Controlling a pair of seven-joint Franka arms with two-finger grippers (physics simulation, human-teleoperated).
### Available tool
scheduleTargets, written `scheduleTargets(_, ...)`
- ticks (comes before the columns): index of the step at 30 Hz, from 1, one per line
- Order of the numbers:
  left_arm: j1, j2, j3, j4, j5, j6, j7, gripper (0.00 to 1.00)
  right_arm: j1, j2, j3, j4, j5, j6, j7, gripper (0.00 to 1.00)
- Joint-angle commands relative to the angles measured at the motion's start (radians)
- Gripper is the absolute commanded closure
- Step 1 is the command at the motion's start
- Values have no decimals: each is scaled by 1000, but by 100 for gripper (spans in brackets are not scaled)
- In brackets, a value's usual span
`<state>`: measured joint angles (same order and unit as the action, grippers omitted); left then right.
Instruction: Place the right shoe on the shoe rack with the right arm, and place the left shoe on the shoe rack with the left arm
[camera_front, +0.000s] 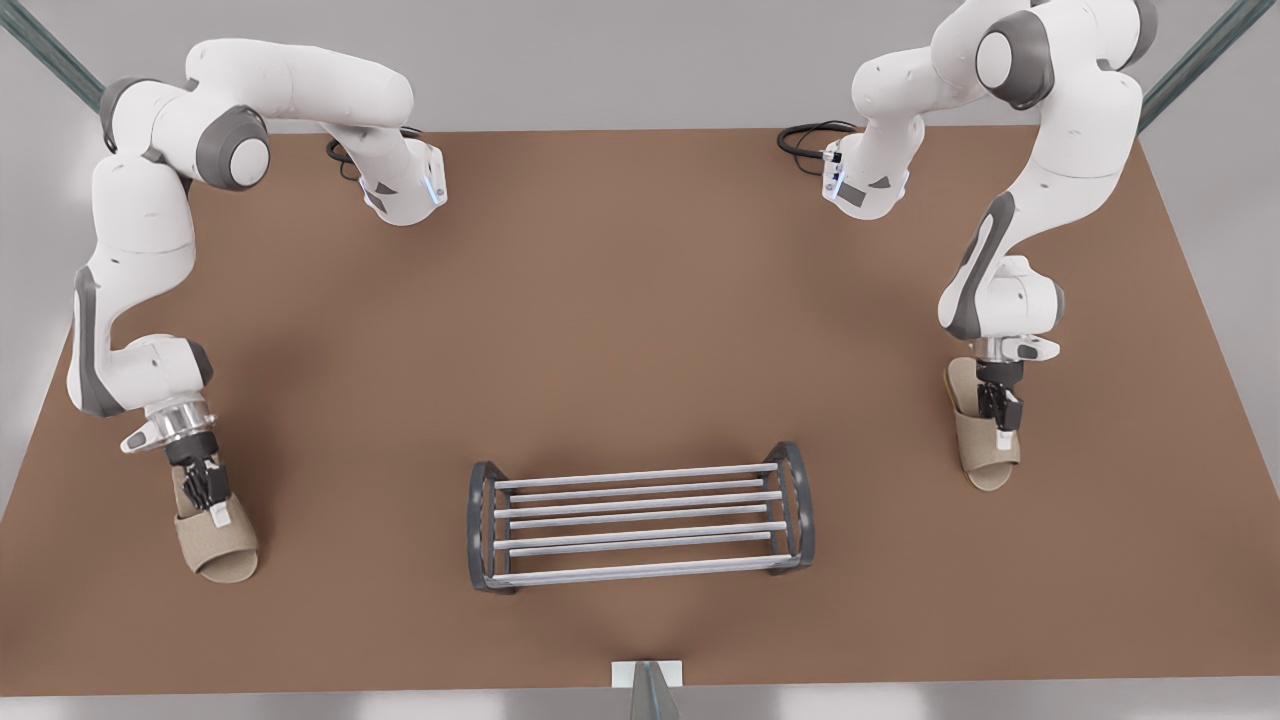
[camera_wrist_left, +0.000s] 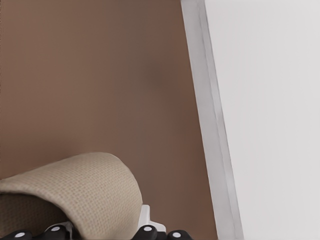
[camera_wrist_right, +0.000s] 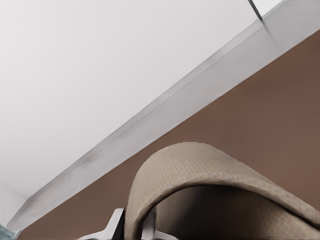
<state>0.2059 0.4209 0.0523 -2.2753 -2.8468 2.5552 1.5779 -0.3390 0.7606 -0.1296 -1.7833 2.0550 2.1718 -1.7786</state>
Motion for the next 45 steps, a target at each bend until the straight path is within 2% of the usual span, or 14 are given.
scheduleTargets(1,3,-1,0,0,0,3,-55,40,0,-7,7,-1,11,-4,-44,75)
scheduleTargets(9,6,18,-12,33,0,33,-72,45,104,-193,59,12,-93,255,119,79)
scheduleTargets(16,12,13,-17,51,0,39,-104,45,213,-400,372,-73,-99,914,741,79)
scheduleTargets(20,12,-119,-15,92,1,39,-197,45,278,-547,495,-148,-93,1131,1191,79)
scheduleTargets(21,12,-143,-15,92,1,40,-200,50,278,-583,515,-168,-81,1146,1225,79)
scheduleTargets(22,10,-169,-17,92,0,68,-211,73,278,-630,542,-185,-49,1182,1245,79)
scheduleTargets(23,9,-171,-17,92,0,77,-216,79,278,-662,551,-202,-12,1194,1255,79)
scheduleTargets(26,7,-177,-31,100,0,108,-255,79,330,-710,643,-200,10,1258,1461,79)
scheduleTargets(29,6,-172,-158,201,14,324,-521,79,356,-731,706,-173,-4,1260,1496,79)
scheduleTargets(33,7,-192,-376,402,14,602,-651,79,500,-547,671,31,-84,1347,1498,79)
scheduleTargets(39,7,-169,-476,516,3,781,-711,79,972,-262,263,303,-119,1349,1548,79)
scheduleTargets(43,6,-166,-509,530,4,783,-711,79,1028,-161,196,378,-138,1349,1561,79)
scheduleTargets(44,6,-162,-517,530,3,783,-713,79,1025,-145,196,378,-139,1346,1561,73)
scheduleTargets(45,6,-157,-519,531,4,783,-711,79,1009,-144,197,374,-141,1312,1581,11)
